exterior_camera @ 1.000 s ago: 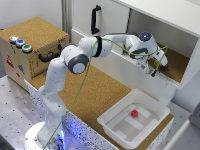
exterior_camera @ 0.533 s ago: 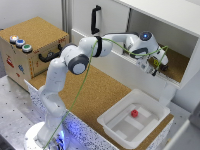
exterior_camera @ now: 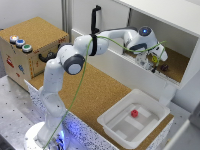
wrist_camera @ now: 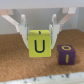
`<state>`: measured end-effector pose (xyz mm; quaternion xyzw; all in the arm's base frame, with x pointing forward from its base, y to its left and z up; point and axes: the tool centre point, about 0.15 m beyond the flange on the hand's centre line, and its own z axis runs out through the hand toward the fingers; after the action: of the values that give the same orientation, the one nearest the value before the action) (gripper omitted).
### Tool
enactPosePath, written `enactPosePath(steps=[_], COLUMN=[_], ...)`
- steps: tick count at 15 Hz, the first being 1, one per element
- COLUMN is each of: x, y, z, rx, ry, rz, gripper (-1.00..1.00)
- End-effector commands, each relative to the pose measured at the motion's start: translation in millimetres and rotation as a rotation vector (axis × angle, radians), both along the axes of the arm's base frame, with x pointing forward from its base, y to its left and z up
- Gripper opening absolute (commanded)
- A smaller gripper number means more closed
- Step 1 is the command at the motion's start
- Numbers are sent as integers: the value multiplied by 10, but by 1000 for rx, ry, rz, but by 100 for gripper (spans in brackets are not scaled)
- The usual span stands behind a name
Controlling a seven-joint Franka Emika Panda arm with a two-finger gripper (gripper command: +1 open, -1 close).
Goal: Move to the box, then place the yellow object
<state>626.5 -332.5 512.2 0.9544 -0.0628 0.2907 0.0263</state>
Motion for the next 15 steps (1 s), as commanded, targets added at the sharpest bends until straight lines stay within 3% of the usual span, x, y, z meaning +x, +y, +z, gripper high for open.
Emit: enactPosePath(steps=[1, 5, 9, 12, 15], x=[-793, -1342, -1772, -2031, -2129], y=[-222, -500, -741, -896, -1029], z=[-244, -472, -880, -1260, -1609], rx=[-10, -77, -103, -95, -104], ry=[-7, 48, 141, 131, 157], rz=[40, 33, 26, 9, -17], gripper=[-100, -100, -100, -100, -100])
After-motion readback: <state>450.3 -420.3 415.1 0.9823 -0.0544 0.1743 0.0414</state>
